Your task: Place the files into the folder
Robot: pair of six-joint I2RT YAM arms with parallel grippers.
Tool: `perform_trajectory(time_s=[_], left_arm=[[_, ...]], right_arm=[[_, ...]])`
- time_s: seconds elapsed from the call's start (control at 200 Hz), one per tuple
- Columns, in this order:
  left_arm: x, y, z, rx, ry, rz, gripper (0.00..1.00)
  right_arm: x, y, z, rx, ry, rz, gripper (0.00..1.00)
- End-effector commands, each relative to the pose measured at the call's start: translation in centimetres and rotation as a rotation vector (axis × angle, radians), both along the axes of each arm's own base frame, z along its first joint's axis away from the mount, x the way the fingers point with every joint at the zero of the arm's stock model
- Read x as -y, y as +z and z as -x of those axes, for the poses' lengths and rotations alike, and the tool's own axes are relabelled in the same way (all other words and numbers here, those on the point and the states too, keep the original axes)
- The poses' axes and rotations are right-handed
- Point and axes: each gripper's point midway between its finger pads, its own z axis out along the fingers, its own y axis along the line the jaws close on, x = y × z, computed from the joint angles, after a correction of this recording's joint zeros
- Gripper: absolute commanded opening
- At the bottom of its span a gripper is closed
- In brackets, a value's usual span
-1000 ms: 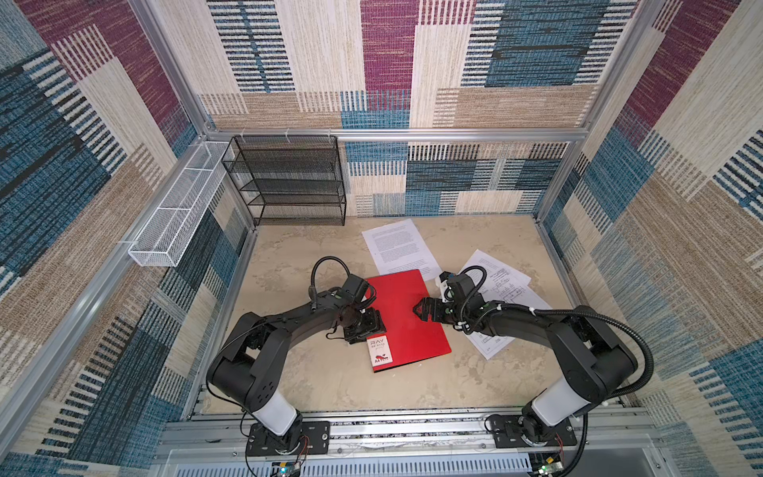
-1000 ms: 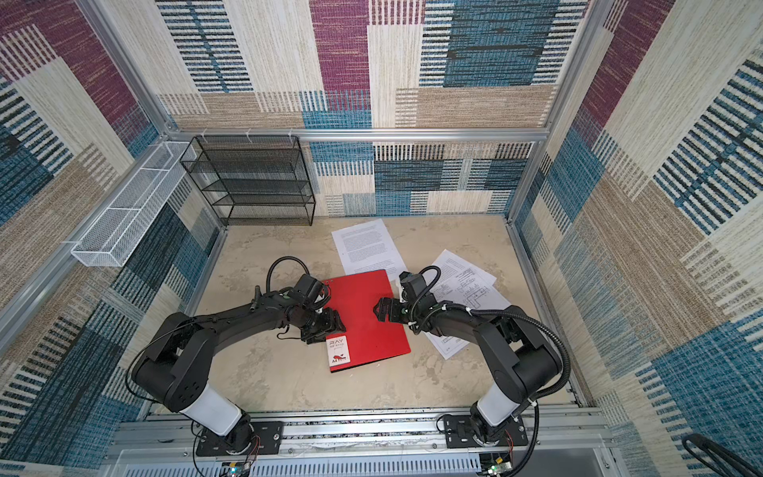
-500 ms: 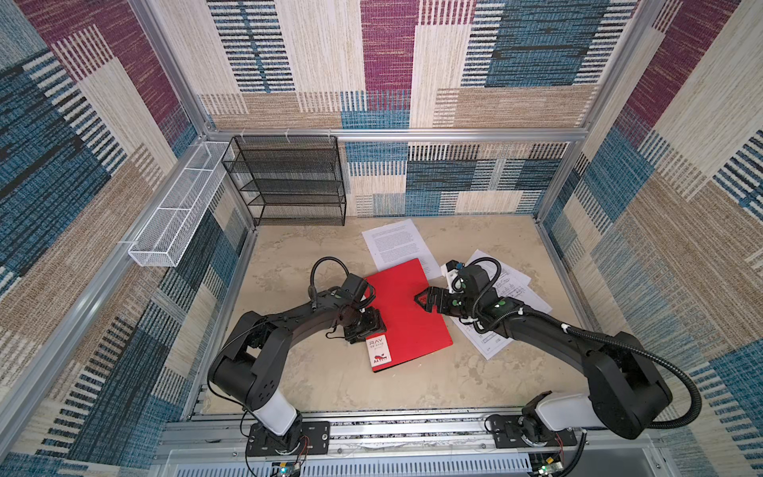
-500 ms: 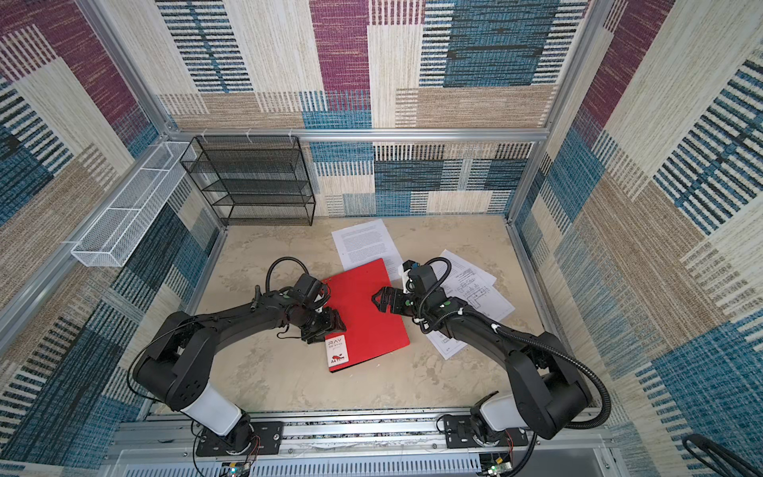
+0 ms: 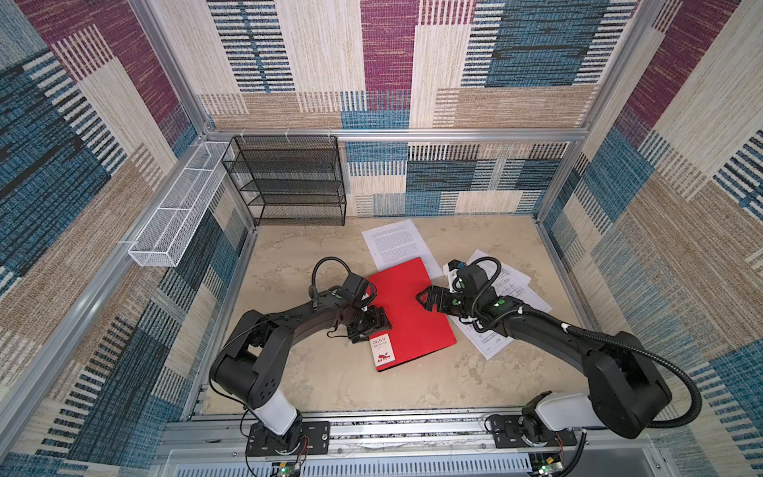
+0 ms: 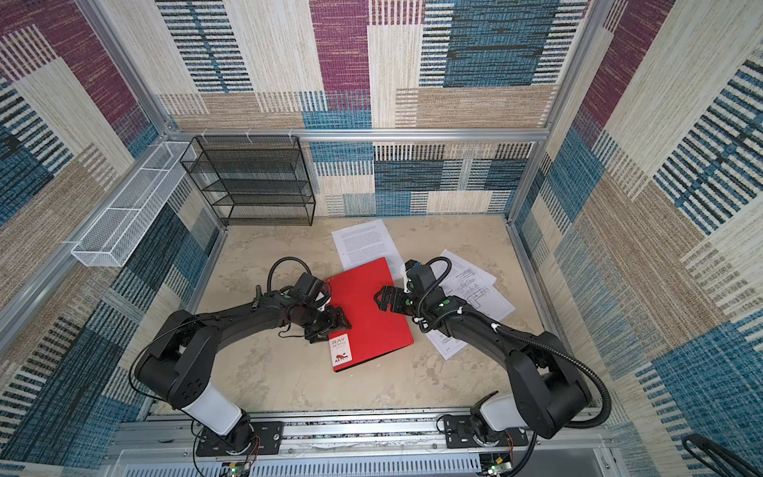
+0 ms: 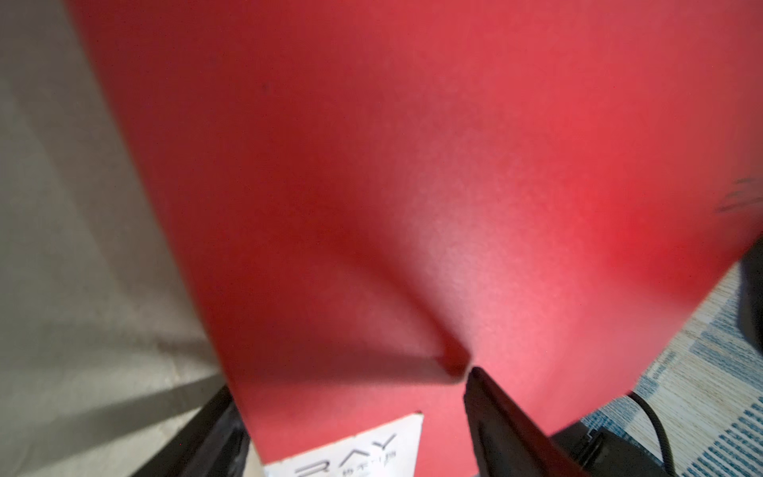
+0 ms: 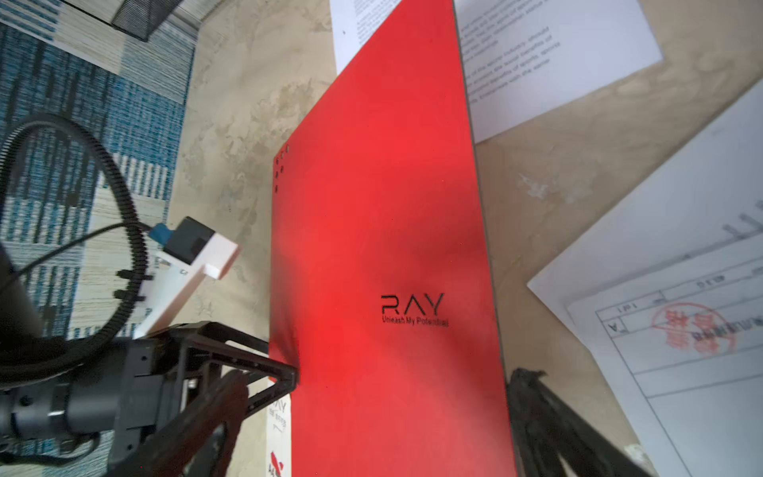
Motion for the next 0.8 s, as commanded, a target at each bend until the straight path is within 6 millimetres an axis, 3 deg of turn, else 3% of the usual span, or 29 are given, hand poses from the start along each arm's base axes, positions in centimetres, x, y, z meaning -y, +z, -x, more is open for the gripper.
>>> perform_trajectory(time_s=[0.0,0.431,0.571,0.796], left_arm=[[0.5,-1.0,-0.3,0.016,-0.007,0.01,0.81],[1.8,-0.6,-0.6,0.034,-0.031,0.08,0.96],[2.0,-1.0,-0.5,0.025,-0.036,0.082,0.97],[1.7,-1.2,-0.2,0.039,-0.049,0.064,0.99]], right_arm=[[-1.5,-0.9,2.3,-0.101,0.065,-0.051,1.0],[-1.5,-4.8,2.6,-0.154,0.041,0.083,1.0],[-2.4,-4.6,2.7,-0.145,0.045,0.114,1.0],[-1.4,-4.0,2.7,-0.128,-0.004,0.183,1.0]])
